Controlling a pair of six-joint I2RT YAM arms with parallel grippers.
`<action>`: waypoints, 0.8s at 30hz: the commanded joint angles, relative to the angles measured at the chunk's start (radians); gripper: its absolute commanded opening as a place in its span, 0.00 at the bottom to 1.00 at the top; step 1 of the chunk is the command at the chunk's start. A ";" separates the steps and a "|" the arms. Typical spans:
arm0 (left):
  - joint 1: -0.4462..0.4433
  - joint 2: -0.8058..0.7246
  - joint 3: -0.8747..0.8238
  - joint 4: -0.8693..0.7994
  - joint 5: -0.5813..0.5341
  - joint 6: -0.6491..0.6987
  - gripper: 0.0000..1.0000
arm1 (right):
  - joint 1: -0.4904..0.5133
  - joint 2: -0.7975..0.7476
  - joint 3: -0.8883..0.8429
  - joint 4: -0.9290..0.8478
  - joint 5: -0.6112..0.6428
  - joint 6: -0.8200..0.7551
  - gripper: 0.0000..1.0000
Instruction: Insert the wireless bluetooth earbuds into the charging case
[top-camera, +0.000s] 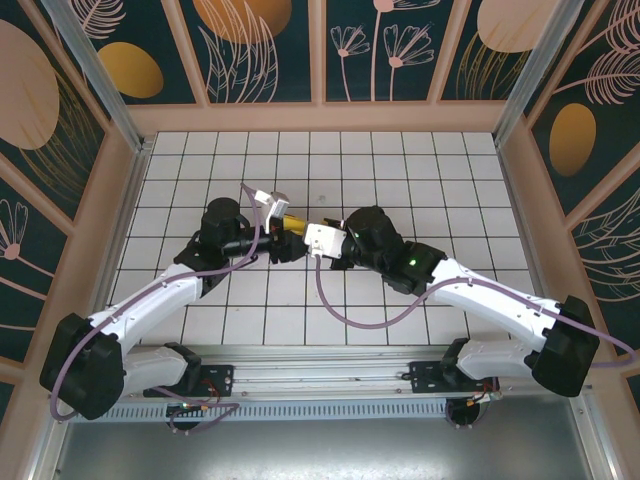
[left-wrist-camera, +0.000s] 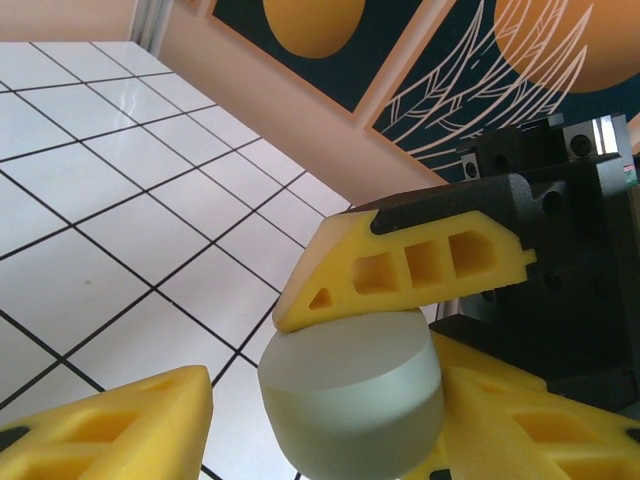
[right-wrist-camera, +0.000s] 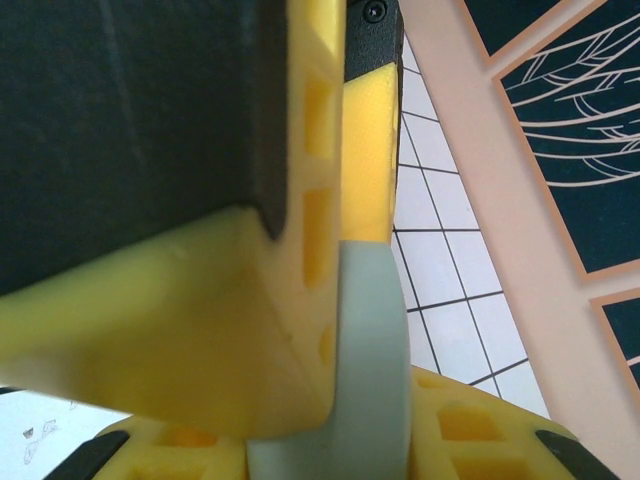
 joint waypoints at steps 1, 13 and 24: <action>-0.004 0.016 0.026 0.018 0.018 -0.008 0.58 | 0.014 -0.039 0.004 0.002 -0.002 -0.010 0.27; -0.003 0.032 0.019 0.085 0.048 -0.064 0.49 | 0.020 -0.039 -0.007 0.012 -0.001 -0.016 0.27; -0.004 0.033 -0.010 0.082 0.007 -0.033 0.20 | 0.018 -0.056 -0.008 0.025 -0.011 0.003 0.48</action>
